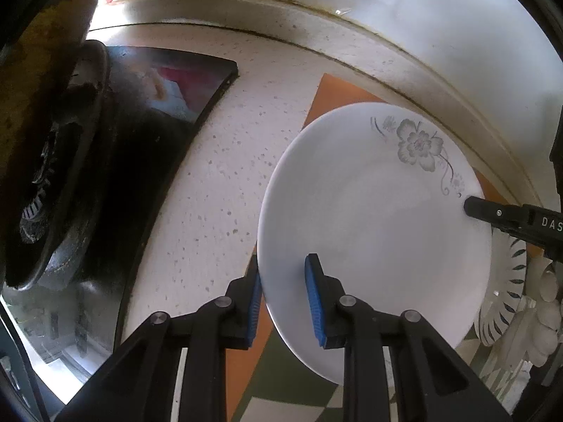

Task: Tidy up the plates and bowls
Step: 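Close the left gripper on the grey-flower plate while the right gripper stacks it onto the pink plate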

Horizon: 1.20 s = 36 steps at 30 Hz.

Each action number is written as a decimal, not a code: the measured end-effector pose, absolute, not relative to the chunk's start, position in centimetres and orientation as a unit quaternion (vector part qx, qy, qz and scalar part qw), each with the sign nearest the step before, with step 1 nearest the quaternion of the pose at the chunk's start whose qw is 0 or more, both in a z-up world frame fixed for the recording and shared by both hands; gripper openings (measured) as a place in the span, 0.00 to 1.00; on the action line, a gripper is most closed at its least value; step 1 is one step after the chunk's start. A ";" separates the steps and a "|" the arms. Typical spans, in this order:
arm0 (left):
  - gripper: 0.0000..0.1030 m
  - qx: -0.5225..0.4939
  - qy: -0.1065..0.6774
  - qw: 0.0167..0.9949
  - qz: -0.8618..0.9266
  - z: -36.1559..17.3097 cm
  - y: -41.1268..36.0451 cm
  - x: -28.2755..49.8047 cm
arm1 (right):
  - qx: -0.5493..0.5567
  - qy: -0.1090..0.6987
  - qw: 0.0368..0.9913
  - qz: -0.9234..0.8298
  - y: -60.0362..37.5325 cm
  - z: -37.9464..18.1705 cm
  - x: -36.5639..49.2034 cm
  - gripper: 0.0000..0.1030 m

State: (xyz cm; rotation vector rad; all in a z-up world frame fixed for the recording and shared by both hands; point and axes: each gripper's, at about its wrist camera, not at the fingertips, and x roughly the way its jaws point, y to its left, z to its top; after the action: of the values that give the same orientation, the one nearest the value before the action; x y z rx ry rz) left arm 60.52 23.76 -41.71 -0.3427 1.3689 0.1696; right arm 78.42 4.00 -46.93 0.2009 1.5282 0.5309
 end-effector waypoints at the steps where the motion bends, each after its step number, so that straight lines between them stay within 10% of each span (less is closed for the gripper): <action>1: 0.21 -0.155 0.626 0.760 0.076 -41.4 23.5 60.2 | 0.090 0.681 0.687 0.237 3.9 -46.6 78.1 0.12; 21: 0.21 -0.121 0.607 0.785 -0.001 -32.0 16.6 51.3 | 0.145 0.630 0.729 0.226 -7.1 -36.6 62.3 0.08; 36: 0.21 -0.043 0.656 0.750 -0.072 -36.0 6.8 46.0 | 0.208 0.648 0.715 0.159 -18.9 -40.2 49.3 0.08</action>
State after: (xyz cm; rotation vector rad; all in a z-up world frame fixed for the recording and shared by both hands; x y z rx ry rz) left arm 46.02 6.78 -36.00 -0.0935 1.4332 -0.1574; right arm 49.25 -18.90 -40.24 0.4597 1.4350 0.3520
